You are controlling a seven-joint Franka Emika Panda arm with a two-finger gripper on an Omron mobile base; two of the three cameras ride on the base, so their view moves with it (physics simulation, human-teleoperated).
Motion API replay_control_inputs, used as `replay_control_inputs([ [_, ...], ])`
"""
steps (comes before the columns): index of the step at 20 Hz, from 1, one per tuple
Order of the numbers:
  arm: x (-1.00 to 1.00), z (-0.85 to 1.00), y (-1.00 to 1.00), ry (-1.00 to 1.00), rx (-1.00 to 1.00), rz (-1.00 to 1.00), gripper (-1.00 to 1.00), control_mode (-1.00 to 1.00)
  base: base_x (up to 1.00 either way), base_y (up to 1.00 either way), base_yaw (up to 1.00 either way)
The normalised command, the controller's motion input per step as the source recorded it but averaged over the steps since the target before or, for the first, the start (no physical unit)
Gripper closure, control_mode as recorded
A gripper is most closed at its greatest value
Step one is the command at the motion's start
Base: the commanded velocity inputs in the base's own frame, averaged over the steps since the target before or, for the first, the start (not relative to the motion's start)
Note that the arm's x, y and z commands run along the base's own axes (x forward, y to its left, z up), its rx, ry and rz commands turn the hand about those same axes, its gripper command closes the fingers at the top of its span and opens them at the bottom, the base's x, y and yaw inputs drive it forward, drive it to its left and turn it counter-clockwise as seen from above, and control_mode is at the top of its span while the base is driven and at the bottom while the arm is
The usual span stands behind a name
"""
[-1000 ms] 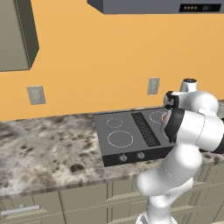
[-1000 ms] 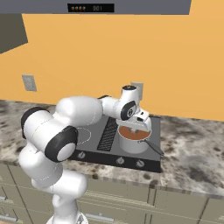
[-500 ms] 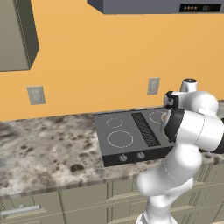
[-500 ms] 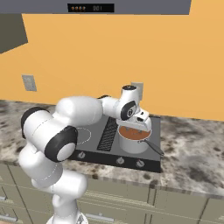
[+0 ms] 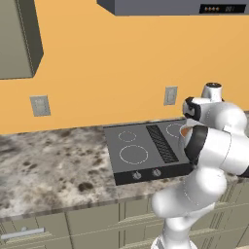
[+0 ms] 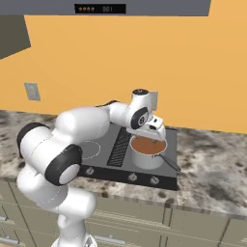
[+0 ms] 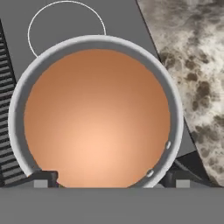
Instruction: Pick up the sugar cube(s) and place them in the saucepan with hot chocolate.
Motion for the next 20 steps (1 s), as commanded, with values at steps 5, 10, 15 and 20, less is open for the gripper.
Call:
replay_control_inputs([
  [5, -0.29, 0.79, 0.58, -0.07, 0.0, 0.0, -1.0, -1.0, 0.0, 0.0, 0.0],
  [10, -0.39, 0.42, 0.99, -0.07, 0.0, 0.0, -1.0, -1.0, 0.0, 0.0, 0.0],
  [15, -0.5, 0.34, 1.0, 0.0, 0.0, 0.1, -1.0, -1.0, 0.0, 0.0, 0.0],
  [20, -0.64, 0.06, 0.99, -0.03, 0.0, 0.23, -1.0, -1.0, 0.0, 0.0, 0.0],
])
